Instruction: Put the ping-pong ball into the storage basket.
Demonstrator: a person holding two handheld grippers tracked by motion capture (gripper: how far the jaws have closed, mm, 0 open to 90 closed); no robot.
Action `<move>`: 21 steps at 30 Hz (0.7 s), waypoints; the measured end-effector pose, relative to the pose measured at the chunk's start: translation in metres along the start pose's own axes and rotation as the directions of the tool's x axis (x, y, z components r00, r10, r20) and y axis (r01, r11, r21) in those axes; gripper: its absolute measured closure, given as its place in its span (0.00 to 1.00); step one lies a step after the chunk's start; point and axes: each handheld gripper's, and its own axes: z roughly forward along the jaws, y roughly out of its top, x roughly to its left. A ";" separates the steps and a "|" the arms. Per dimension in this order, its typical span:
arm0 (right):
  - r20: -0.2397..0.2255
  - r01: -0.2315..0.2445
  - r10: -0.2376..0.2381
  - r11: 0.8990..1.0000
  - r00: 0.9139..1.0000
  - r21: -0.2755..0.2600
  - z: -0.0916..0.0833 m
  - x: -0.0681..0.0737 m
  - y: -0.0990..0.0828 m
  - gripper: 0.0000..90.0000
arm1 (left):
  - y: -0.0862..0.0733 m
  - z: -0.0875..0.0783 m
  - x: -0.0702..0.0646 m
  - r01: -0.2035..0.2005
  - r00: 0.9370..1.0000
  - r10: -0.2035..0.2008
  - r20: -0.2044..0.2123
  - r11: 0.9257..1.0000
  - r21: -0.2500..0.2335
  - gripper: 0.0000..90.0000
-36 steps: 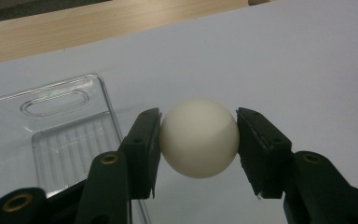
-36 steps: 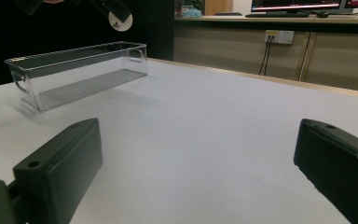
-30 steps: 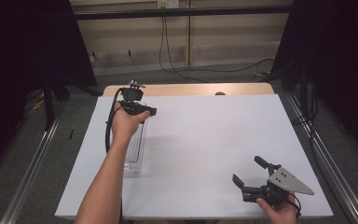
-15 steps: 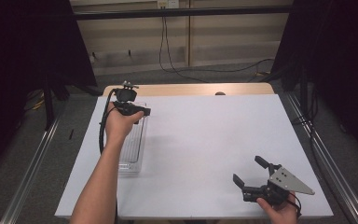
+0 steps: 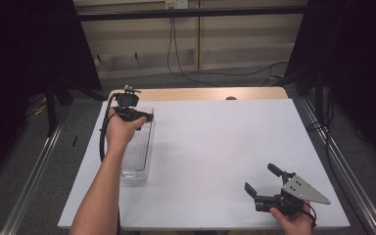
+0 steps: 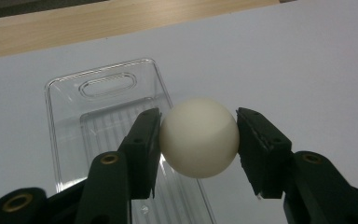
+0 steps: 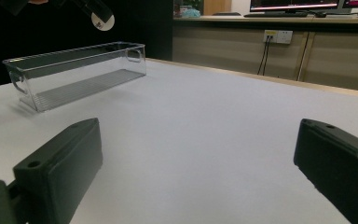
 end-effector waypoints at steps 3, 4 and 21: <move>0.000 0.000 0.000 1.000 1.000 -0.001 0.000 0.000 0.000 0.01 | -0.001 0.000 0.002 0.010 1.000 -0.010 -0.001 1.000 0.000 0.57; 0.001 0.000 0.000 1.000 1.000 0.000 0.000 0.000 0.000 0.01 | -0.001 -0.001 0.003 0.006 1.000 -0.006 0.004 1.000 0.005 0.57; 0.007 0.002 -0.002 1.000 1.000 -0.005 0.000 0.000 0.000 0.01 | -0.008 -0.002 0.016 0.020 1.000 -0.020 -0.024 1.000 0.013 0.57</move>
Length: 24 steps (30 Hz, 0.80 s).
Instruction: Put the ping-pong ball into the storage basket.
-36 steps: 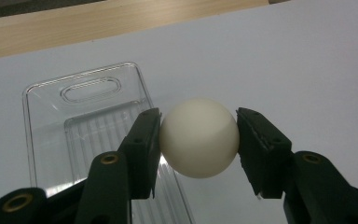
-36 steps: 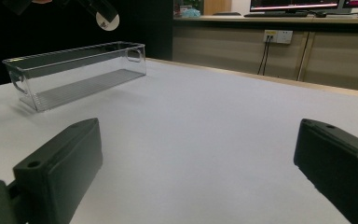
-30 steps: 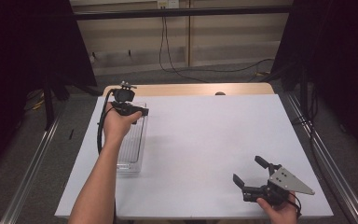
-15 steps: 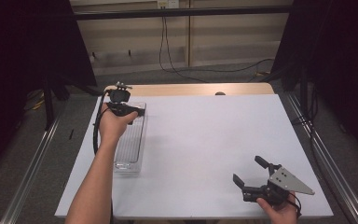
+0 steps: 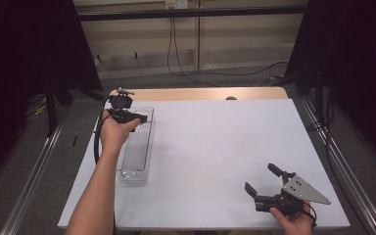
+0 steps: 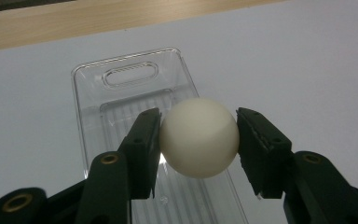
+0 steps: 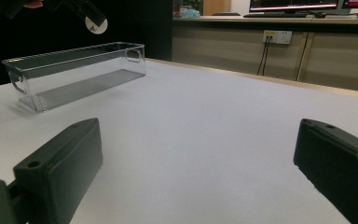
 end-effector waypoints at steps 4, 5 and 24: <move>-0.009 0.000 0.001 1.000 1.000 0.008 0.000 0.000 0.000 0.01 | -0.002 0.000 0.003 0.000 1.000 0.000 -0.004 1.000 0.003 0.57; -0.007 0.000 0.000 1.000 1.000 0.007 0.000 0.000 0.000 0.01 | -0.003 0.001 0.003 0.004 1.000 -0.004 -0.004 1.000 0.001 0.57; -0.009 0.000 0.000 1.000 1.000 0.006 0.000 0.000 0.000 0.01 | -0.012 0.006 0.009 0.001 1.000 -0.001 -0.018 1.000 0.016 0.57</move>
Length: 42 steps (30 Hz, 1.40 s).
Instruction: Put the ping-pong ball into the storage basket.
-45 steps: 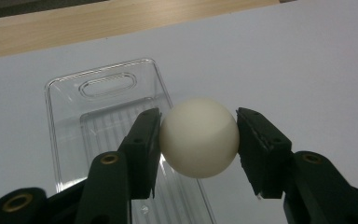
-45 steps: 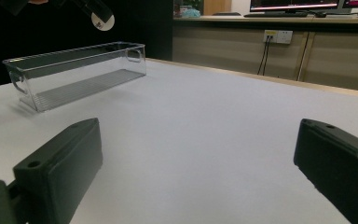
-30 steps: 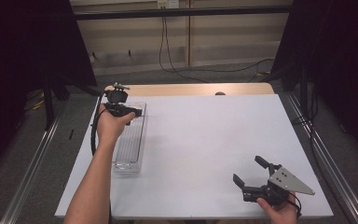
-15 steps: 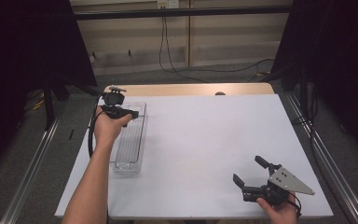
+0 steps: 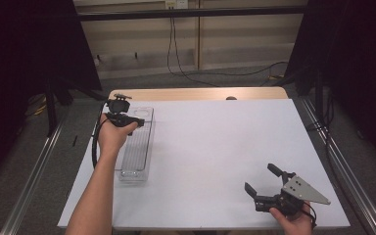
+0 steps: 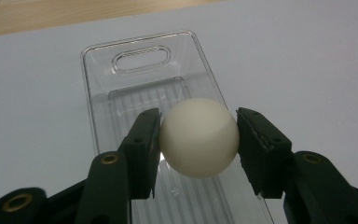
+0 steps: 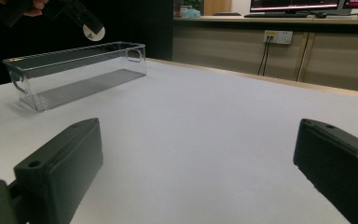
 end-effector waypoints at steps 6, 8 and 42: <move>0.002 0.002 -0.002 1.000 1.000 -0.004 0.000 0.000 0.000 0.01 | -0.002 0.002 0.000 0.015 1.000 -0.015 0.001 1.000 -0.006 0.57; 0.000 0.002 -0.002 1.000 1.000 -0.002 0.000 0.000 0.000 0.01 | -0.003 0.002 0.000 0.017 1.000 -0.017 0.001 1.000 -0.004 0.57; -0.002 0.001 -0.001 1.000 1.000 -0.001 0.000 0.001 0.000 0.01 | -0.013 0.013 0.004 0.029 1.000 -0.029 0.001 0.999 0.013 0.57</move>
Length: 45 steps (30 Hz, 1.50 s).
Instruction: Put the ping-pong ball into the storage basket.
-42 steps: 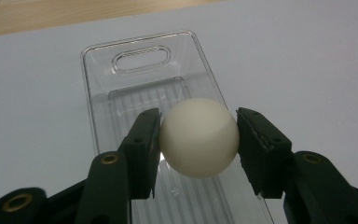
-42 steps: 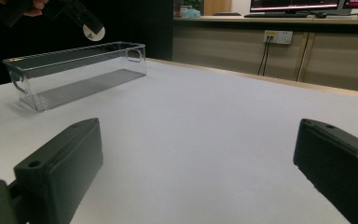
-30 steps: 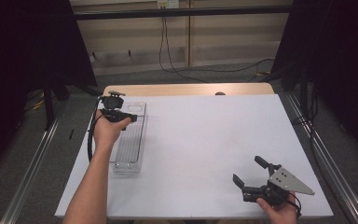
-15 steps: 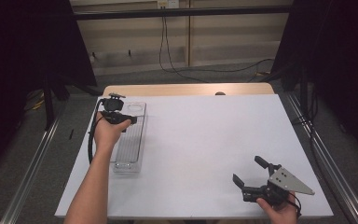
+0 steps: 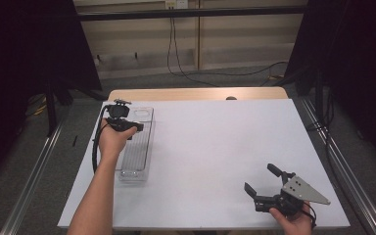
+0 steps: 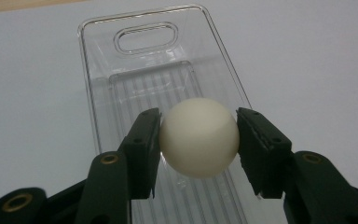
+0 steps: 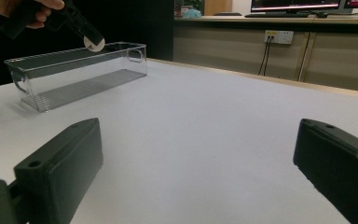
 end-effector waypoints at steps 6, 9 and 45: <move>0.001 -0.001 0.001 1.000 1.000 -0.002 0.000 0.000 0.000 0.01 | -0.001 0.002 0.001 -0.001 1.000 0.001 -0.003 1.000 0.007 0.57; 0.001 0.000 0.000 1.000 1.000 -0.001 0.000 0.000 0.000 0.01 | -0.002 0.002 0.002 -0.013 1.000 0.013 0.004 1.000 0.018 0.57; -0.001 0.000 0.000 1.000 1.000 -0.005 0.000 0.000 0.000 0.01 | -0.009 0.013 0.000 -0.017 1.000 0.017 -0.001 0.999 0.044 0.57</move>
